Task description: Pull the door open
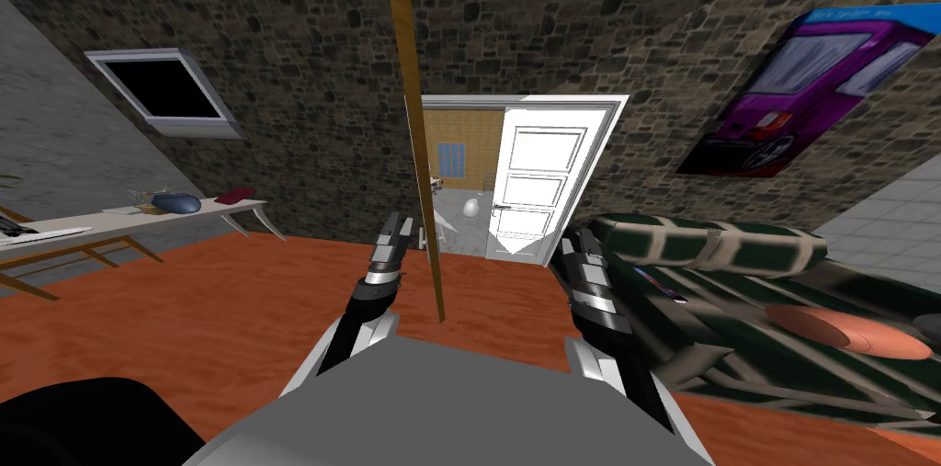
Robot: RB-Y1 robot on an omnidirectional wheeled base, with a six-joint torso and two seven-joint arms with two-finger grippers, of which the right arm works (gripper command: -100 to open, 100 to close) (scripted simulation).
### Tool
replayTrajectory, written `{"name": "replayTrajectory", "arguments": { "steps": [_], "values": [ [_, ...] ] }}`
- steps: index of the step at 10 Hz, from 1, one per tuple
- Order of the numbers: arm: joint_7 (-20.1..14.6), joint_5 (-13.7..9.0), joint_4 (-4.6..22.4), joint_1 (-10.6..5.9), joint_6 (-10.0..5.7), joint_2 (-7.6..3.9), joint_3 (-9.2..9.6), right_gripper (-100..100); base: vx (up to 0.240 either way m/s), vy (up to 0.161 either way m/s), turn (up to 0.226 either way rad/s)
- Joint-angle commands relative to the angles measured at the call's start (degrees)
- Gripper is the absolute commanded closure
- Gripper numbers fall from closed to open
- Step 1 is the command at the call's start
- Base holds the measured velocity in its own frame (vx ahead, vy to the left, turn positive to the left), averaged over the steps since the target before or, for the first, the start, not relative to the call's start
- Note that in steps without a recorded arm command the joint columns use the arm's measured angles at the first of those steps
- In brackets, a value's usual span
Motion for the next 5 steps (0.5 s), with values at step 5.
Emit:
{"name": "replayTrajectory", "arguments": {
  "steps": [5],
  "values": [
    [0.97,-0.83,6.43,-4.0,-0.21,-0.76,-1.94,-100,0.065,-0.027,0.053]
  ]
}}
